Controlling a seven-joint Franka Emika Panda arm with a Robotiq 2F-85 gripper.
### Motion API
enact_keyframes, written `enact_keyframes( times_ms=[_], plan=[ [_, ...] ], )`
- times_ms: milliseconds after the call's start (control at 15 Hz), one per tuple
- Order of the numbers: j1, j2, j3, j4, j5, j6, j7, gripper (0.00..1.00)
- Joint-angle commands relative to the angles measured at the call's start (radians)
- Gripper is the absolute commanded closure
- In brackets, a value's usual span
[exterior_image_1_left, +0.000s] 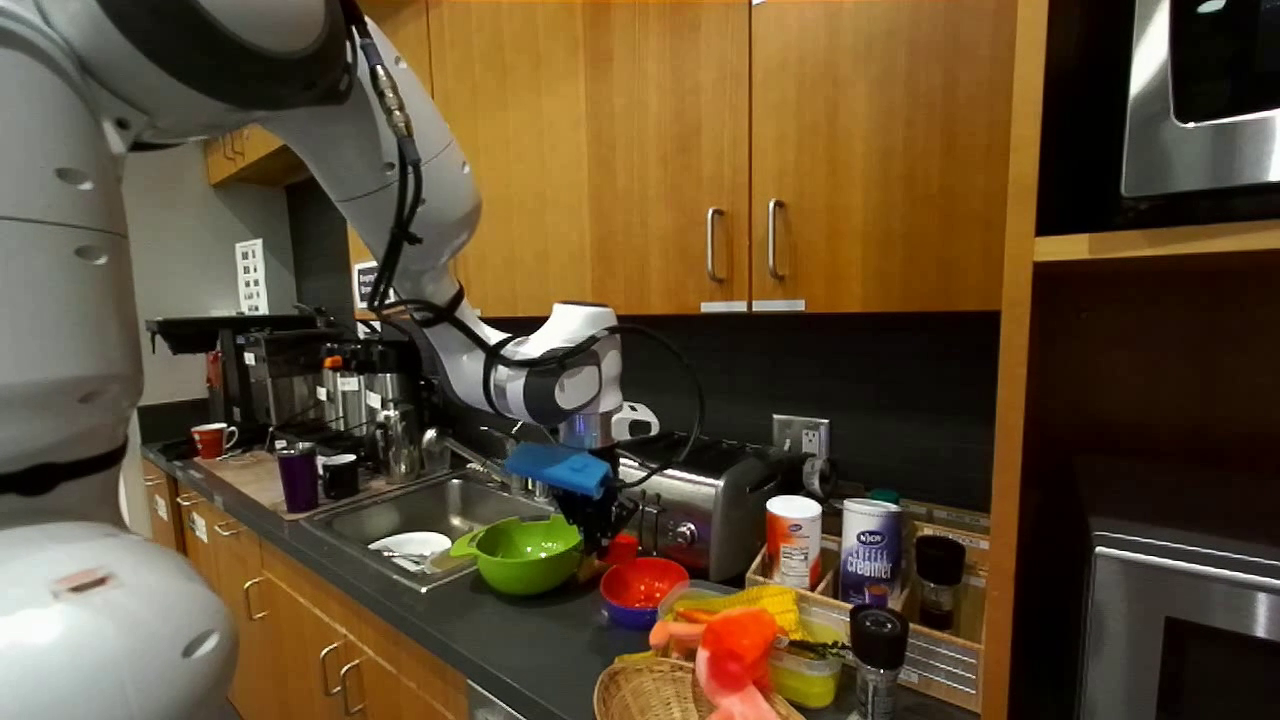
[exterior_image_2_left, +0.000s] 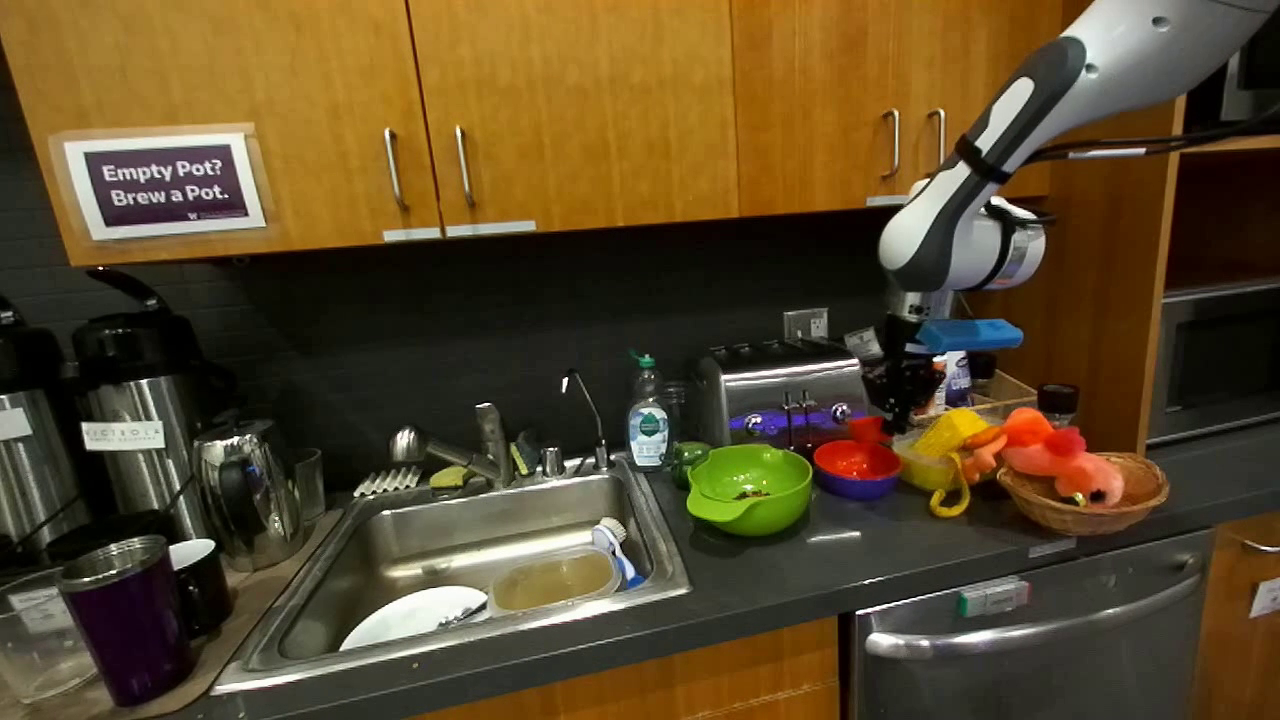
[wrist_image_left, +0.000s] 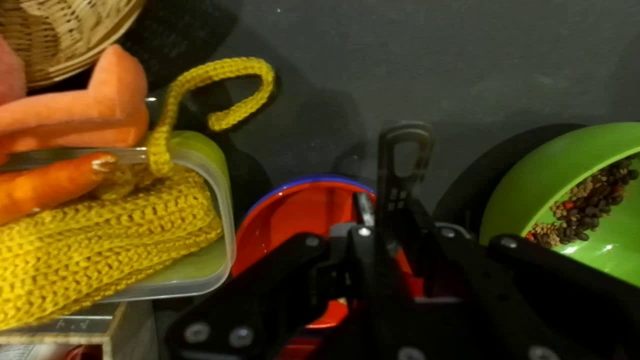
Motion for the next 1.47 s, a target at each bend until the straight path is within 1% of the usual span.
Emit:
enact_keyframes(
  times_ms=[0,333,800,1133,1400],
  plan=[
    [-0.008,-0.022,-0.008,0.008,-0.116,-0.046,0.035,0.96],
    [-0.001,0.001,-0.004,0.035,-0.266,-0.093,0.083,0.96],
    [0.022,0.046,0.013,0.084,-0.525,-0.155,0.209,0.96],
    [0.063,0.086,0.027,0.154,-0.677,-0.276,0.298,0.96],
    [0.099,0.13,0.039,0.225,-0.759,-0.418,0.344,0.96]
  ],
)
